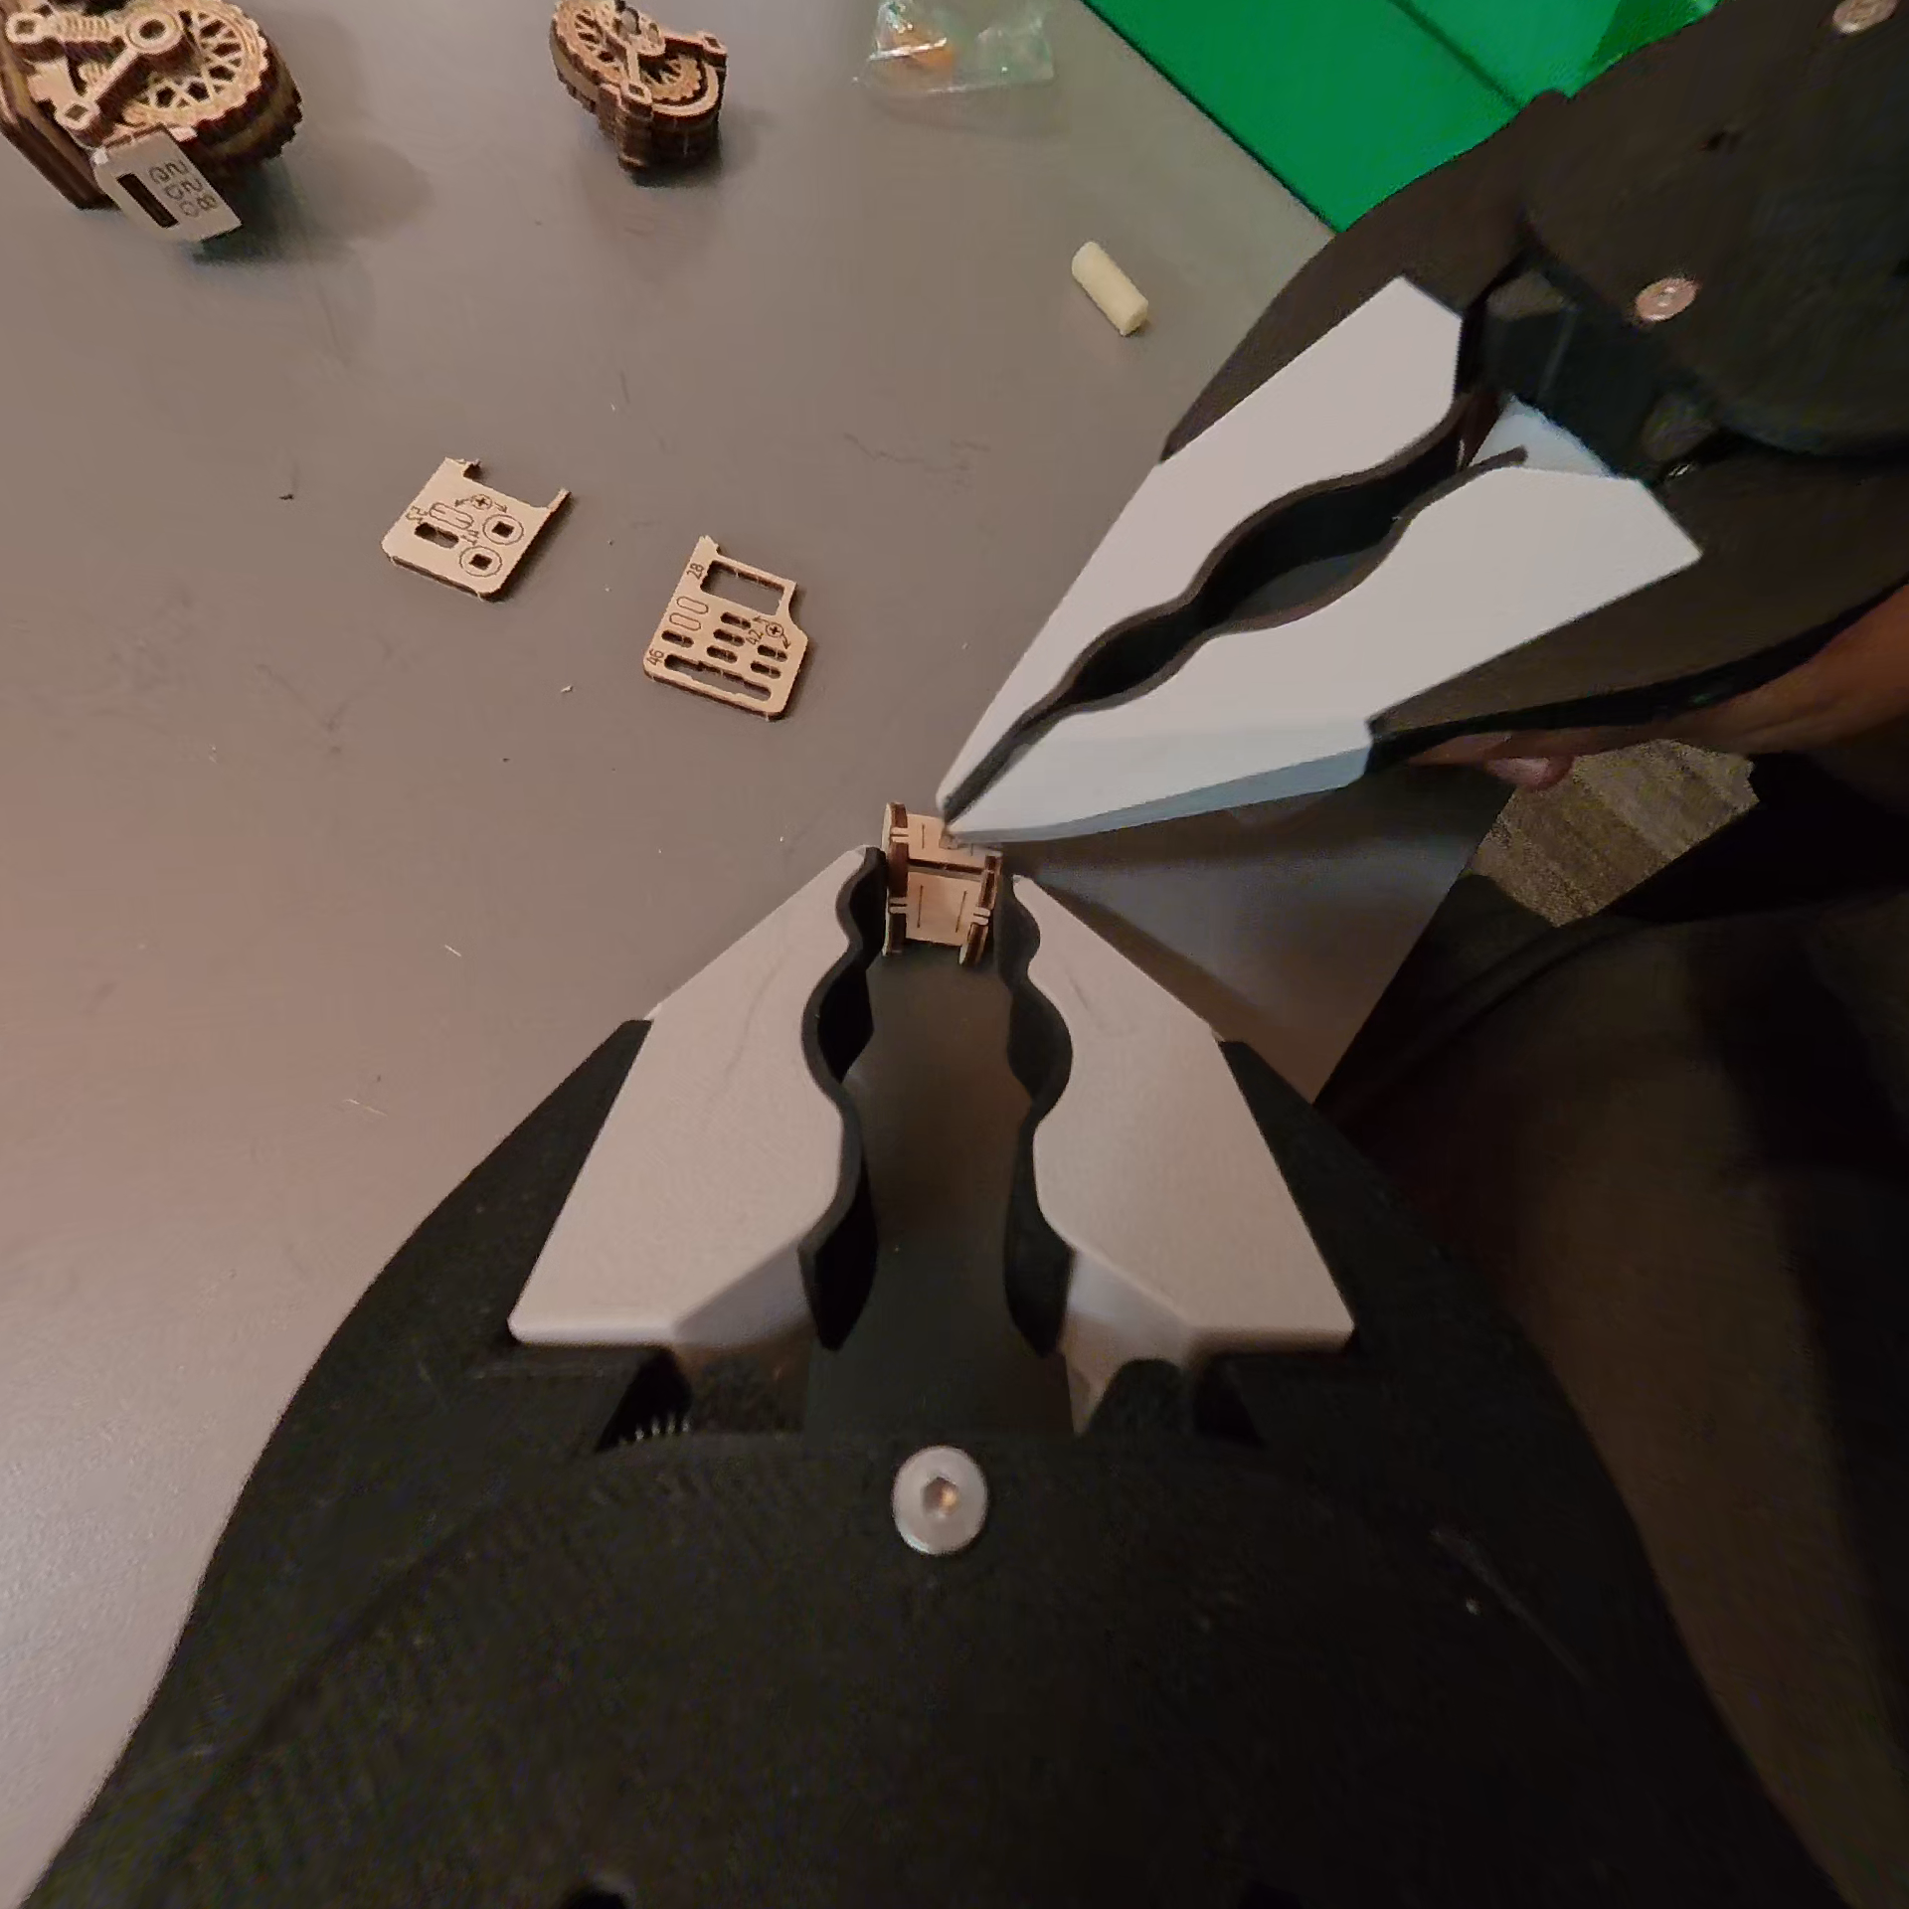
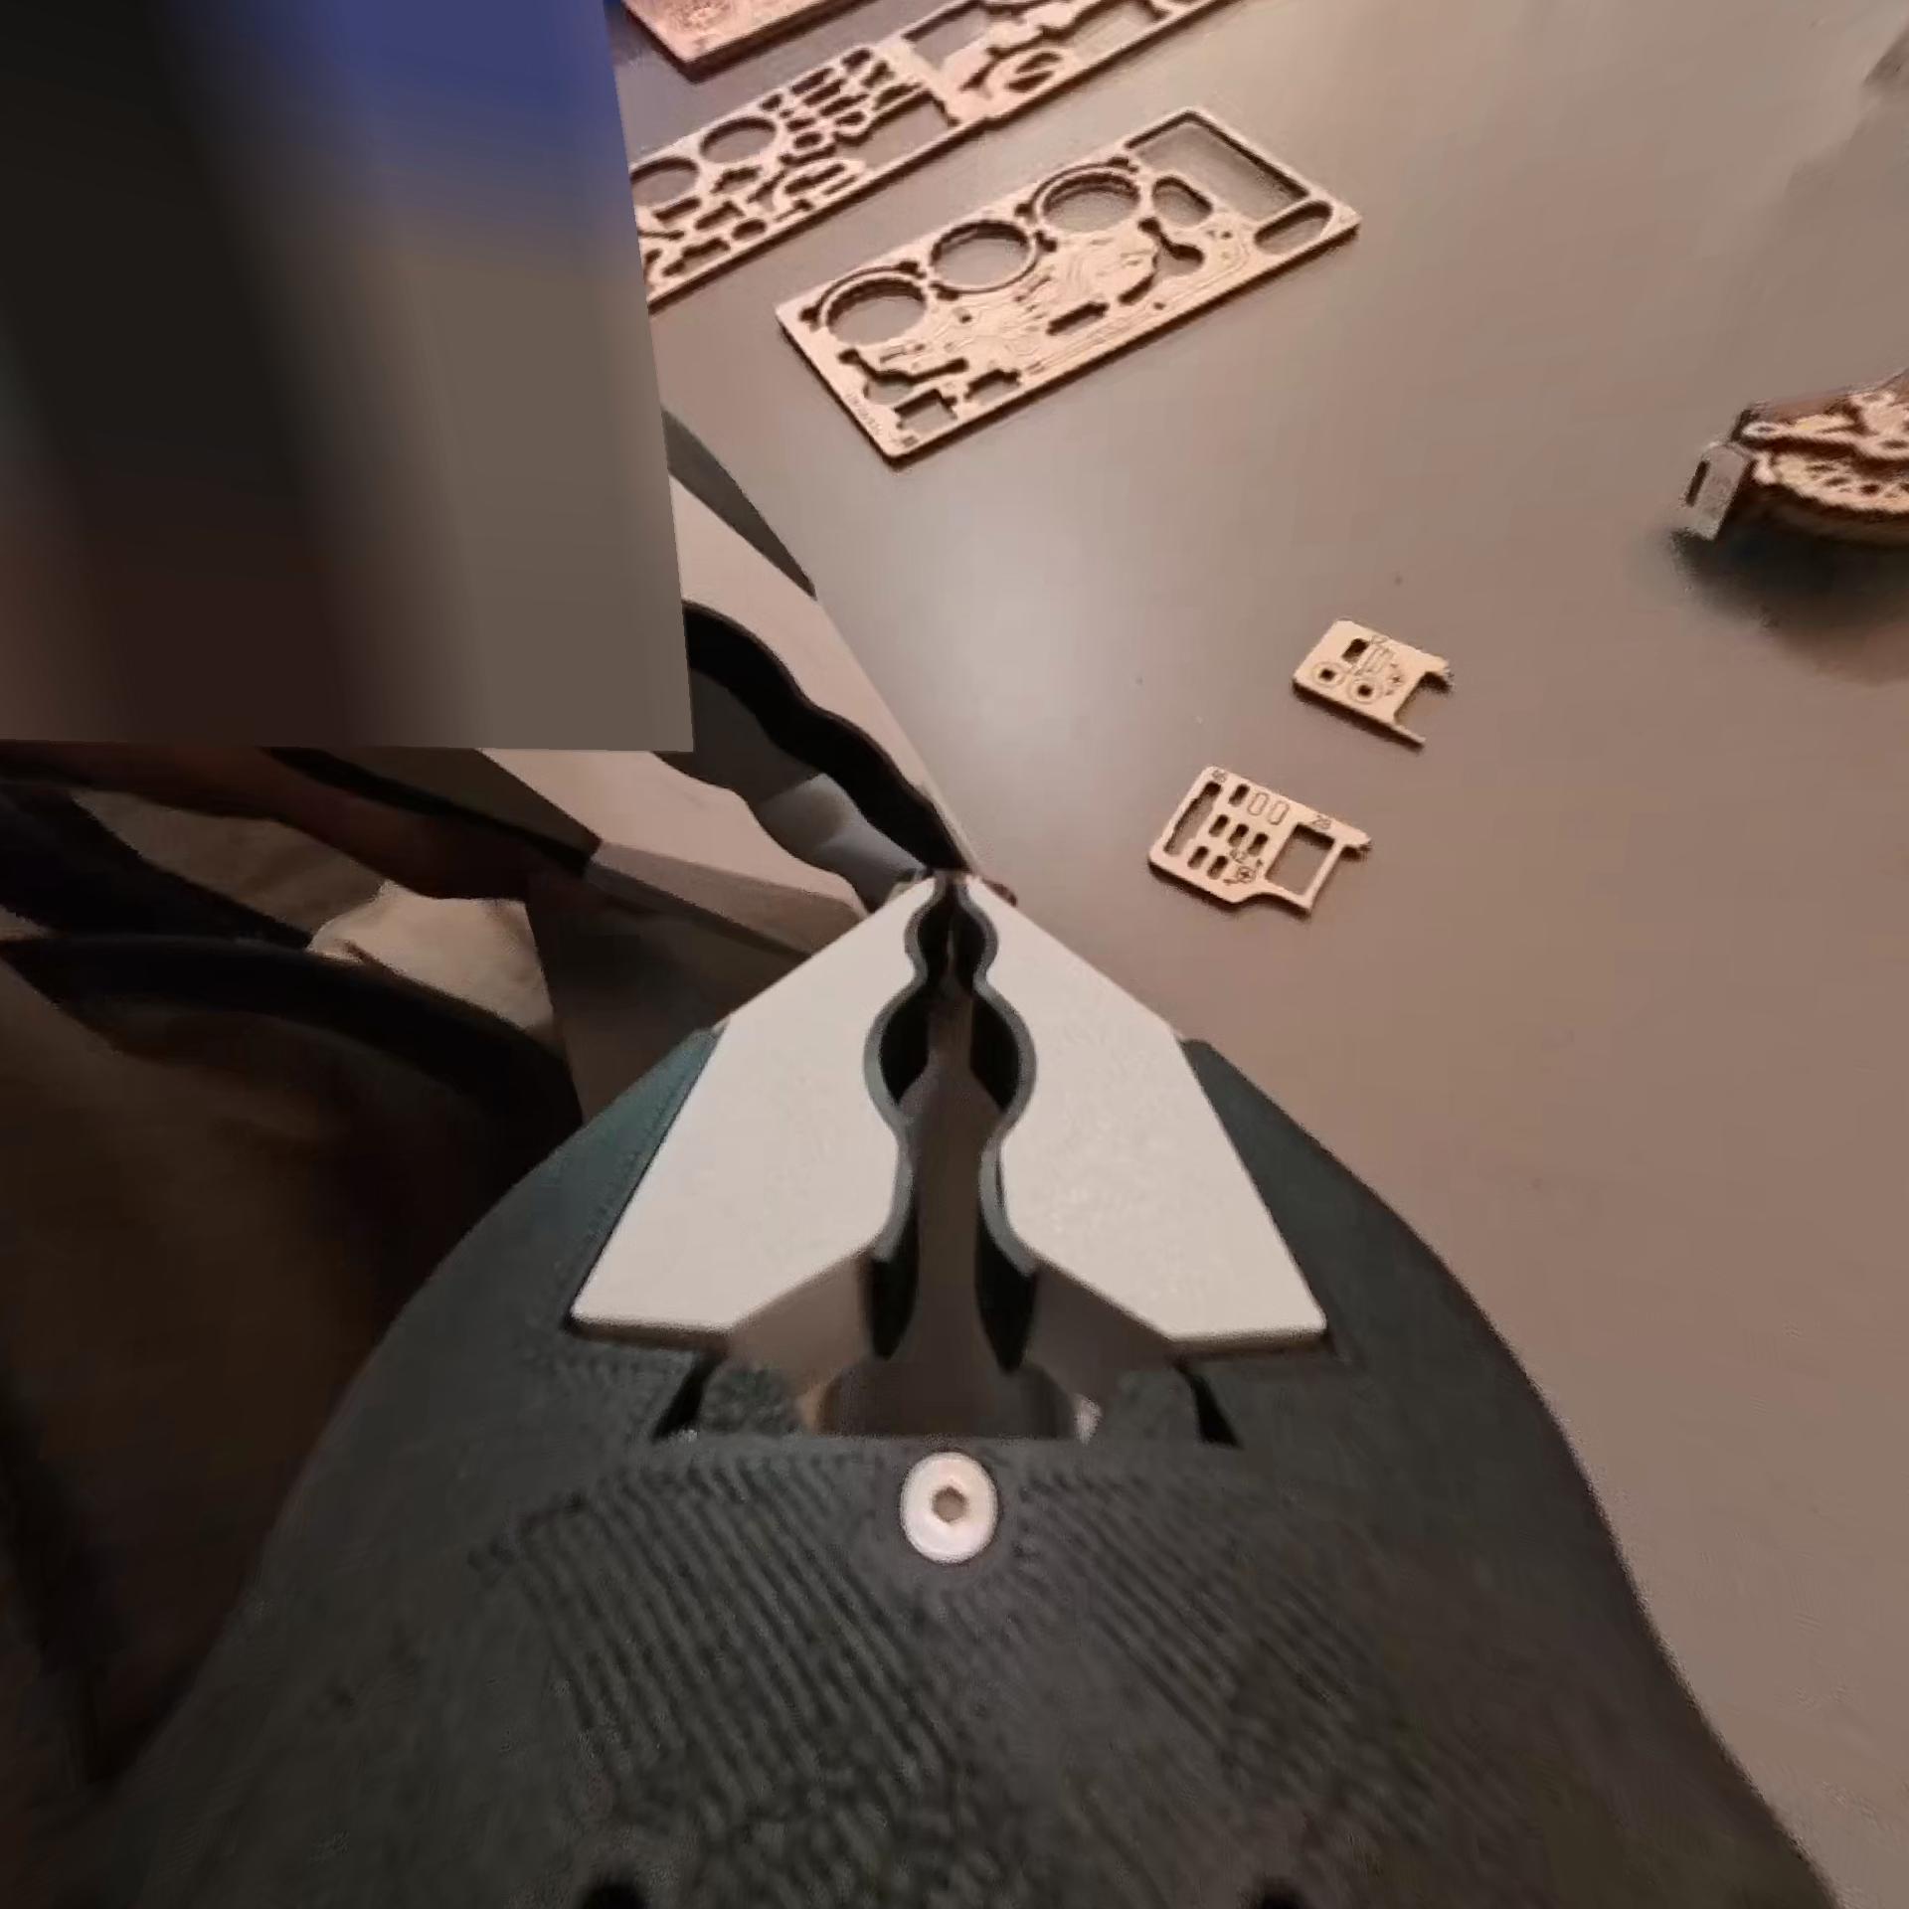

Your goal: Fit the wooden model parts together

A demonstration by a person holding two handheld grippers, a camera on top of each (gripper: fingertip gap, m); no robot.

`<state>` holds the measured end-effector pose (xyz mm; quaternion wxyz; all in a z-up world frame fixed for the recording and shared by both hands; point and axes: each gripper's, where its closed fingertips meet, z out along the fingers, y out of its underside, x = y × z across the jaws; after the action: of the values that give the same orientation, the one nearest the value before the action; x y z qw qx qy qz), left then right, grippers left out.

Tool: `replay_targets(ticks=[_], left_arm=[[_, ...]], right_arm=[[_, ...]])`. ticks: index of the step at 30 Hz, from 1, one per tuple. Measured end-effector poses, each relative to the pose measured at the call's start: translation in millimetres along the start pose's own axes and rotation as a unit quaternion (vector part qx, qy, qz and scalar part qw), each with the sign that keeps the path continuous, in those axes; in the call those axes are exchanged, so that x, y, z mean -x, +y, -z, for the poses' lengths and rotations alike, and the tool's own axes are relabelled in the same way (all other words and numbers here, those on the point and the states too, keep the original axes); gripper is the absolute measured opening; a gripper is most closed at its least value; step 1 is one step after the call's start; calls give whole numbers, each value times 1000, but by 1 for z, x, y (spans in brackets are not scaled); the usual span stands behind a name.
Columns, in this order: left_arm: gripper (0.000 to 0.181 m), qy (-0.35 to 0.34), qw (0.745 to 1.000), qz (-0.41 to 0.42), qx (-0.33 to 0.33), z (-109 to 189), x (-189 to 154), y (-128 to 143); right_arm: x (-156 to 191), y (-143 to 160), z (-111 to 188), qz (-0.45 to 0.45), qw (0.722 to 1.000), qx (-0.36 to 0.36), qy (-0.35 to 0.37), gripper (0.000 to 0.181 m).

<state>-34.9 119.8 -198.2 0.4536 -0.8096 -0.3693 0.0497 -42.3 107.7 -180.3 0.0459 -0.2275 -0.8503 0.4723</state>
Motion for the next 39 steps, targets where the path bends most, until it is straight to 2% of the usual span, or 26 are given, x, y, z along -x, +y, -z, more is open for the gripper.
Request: replay_targets(ticks=[4, 7, 12, 17, 22, 25, 31, 34, 39], left_arm=[[20, 0, 1000, -1, 0, 0, 0, 0], [20, 0, 1000, 0, 0, 0, 0, 0], [20, 0, 1000, 0, 0, 0, 0, 0], [20, 0, 1000, 0, 0, 0, 0, 0], [20, -1, 1000, 0, 0, 0, 0, 0], [20, 0, 1000, 0, 0, 0, 0, 0], [20, 0, 1000, 0, 0, 0, 0, 0], [20, 0, 1000, 1, 0, 0, 0, 0], [20, -1, 1000, 1, 0, 0, 0, 0]], right_arm=[[-5, -15, 10, -1, 999, -35, 11, 0], [-5, 6, -2, -4, 1000, 16, 10, 0], [-1, -22, 14, 12, 999, -52, 7, 0], [-3, 1, -1, 35, 999, 11, 27, 0], [1, -15, 8, 22, 999, -29, 11, 0], [1, 0, -2, 42, 999, 13, 22, 0], [-1, -15, 8, 20, 999, -27, 14, 0], [1, 1, -1, 31, 999, 15, 8, 0], [-1, -17, 10, 23, 999, -26, 9, 0]])
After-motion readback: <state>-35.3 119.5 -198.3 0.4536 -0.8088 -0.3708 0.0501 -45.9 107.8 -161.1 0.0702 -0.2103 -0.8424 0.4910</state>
